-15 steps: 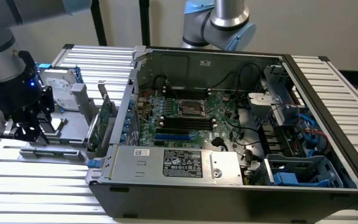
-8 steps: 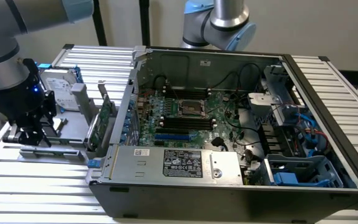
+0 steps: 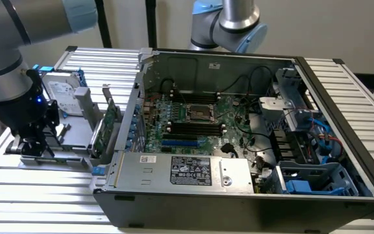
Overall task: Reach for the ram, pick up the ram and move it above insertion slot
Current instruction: 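Pick up the ram and move it above insertion slot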
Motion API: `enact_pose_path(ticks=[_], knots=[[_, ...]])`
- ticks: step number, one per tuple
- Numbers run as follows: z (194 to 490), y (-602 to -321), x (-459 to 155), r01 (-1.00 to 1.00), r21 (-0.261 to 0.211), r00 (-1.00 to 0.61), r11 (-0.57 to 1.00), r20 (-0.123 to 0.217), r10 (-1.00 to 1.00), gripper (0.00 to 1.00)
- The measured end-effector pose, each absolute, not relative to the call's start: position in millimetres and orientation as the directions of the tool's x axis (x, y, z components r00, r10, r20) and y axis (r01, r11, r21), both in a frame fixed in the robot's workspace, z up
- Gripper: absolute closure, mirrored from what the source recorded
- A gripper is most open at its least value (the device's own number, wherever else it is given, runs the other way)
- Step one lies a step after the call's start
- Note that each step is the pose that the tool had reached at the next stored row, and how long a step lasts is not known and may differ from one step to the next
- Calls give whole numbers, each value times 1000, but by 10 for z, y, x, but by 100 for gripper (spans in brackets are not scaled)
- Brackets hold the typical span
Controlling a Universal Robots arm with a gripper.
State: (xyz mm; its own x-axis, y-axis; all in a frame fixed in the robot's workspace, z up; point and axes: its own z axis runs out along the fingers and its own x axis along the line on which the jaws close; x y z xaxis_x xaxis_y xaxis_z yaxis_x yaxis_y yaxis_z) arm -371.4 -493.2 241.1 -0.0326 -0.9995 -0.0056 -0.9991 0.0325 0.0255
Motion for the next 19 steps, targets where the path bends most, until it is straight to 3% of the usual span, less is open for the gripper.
enact_pose_path(ticks=[19], knots=[[2067,-4920,-3782,-1000,25,6,-6,-6,-1000,64]])
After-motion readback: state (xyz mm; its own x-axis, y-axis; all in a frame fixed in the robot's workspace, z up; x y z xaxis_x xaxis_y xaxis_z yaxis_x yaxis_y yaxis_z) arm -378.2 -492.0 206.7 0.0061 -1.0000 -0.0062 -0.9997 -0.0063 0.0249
